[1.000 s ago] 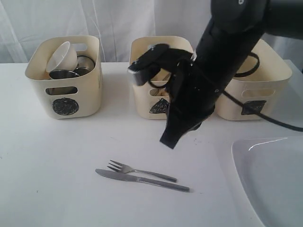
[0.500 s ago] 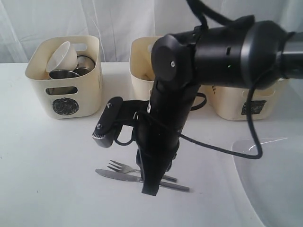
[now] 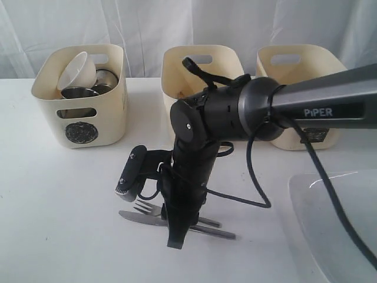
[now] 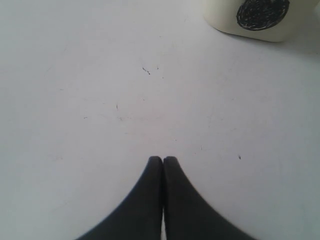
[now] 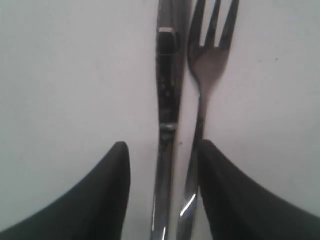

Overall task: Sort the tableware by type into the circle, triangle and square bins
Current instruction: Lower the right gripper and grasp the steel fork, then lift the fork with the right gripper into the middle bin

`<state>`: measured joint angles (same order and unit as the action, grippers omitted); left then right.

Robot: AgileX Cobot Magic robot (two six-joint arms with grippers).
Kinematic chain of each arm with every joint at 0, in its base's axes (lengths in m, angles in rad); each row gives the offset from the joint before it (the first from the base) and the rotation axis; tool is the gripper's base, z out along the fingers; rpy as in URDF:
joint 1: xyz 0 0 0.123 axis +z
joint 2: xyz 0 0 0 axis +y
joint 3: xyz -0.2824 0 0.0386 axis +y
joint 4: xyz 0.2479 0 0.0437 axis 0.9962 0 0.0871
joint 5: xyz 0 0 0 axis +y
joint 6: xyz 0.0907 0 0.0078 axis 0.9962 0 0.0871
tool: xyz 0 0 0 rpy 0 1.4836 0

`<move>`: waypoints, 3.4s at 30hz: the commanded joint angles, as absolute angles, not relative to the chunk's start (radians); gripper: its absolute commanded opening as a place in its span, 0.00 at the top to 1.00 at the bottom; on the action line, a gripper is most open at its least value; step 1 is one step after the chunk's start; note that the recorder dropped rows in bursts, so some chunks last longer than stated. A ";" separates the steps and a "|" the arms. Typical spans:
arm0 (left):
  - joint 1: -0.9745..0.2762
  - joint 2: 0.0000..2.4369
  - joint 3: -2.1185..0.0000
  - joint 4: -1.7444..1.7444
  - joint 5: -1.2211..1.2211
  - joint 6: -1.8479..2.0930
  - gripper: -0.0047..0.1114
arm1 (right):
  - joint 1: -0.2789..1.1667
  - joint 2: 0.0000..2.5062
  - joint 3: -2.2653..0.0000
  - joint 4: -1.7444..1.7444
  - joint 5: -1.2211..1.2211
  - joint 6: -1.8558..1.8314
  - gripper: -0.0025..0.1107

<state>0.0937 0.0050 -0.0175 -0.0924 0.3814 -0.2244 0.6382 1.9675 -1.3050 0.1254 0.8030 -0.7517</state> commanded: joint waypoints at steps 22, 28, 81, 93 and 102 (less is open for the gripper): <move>0.097 0.000 -0.008 -0.100 0.436 -0.229 0.96 | 0.605 2.037 -1.301 0.000 0.713 -0.529 0.61; 0.097 0.000 -0.008 -0.100 0.436 -0.229 0.96 | 0.605 2.014 -1.305 0.000 0.715 -0.537 0.61; 0.097 0.000 -0.008 -0.100 0.436 -0.229 0.96 | 0.607 1.922 -1.289 0.000 0.651 -0.605 0.98; 0.097 0.000 -0.008 -0.100 0.436 -0.229 0.96 | 0.602 1.649 -1.289 0.000 0.153 -0.508 0.98; 0.097 0.000 -0.008 -0.100 0.436 -0.229 0.96 | 0.480 1.713 -1.291 0.007 -0.265 -0.520 0.98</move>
<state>0.0937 0.0050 -0.0175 -0.0924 0.3838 -0.2244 0.5332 1.6741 -1.2926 0.0000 -0.1468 -0.5010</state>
